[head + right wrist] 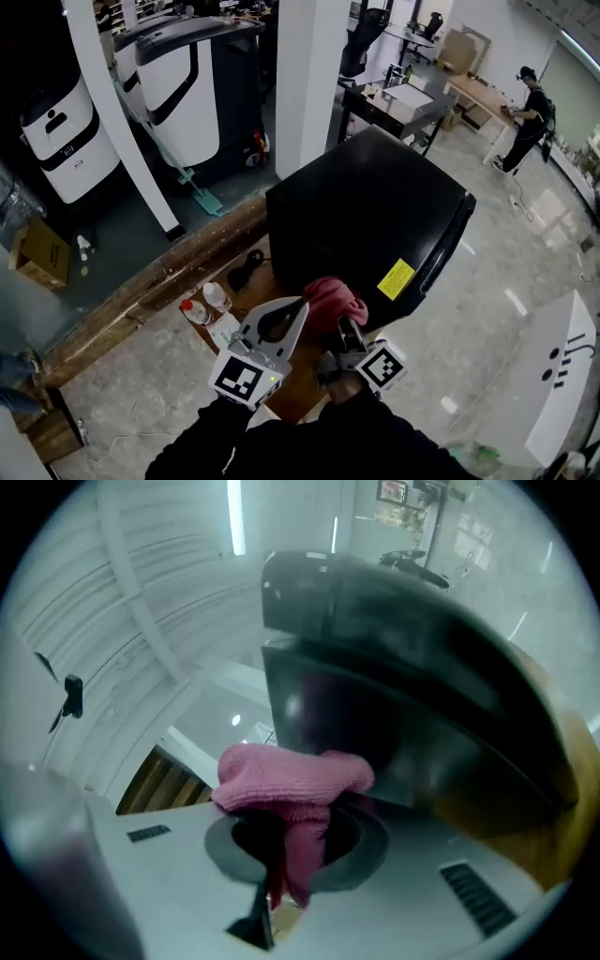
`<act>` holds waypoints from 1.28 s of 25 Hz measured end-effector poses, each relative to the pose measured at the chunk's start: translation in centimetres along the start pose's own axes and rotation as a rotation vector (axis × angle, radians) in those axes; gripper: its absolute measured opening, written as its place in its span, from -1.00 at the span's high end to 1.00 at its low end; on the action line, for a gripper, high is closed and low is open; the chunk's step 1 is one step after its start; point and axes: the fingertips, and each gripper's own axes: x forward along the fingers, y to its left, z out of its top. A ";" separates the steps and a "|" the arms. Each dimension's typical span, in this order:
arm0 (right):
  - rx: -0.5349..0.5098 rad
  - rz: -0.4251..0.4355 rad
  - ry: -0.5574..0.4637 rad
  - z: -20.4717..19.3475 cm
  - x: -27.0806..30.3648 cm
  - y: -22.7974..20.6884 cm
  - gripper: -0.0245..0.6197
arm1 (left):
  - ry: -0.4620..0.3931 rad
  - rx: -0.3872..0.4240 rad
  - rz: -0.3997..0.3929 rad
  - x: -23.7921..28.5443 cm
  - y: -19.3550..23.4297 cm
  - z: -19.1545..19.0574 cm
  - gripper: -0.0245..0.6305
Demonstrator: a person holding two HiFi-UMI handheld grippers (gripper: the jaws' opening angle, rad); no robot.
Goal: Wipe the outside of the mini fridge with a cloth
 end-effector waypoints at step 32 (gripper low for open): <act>0.346 -0.375 0.040 -7.6 -4.3 -23.7 0.76 | 0.406 -0.207 -0.093 4.4 -2.6 -26.4 0.91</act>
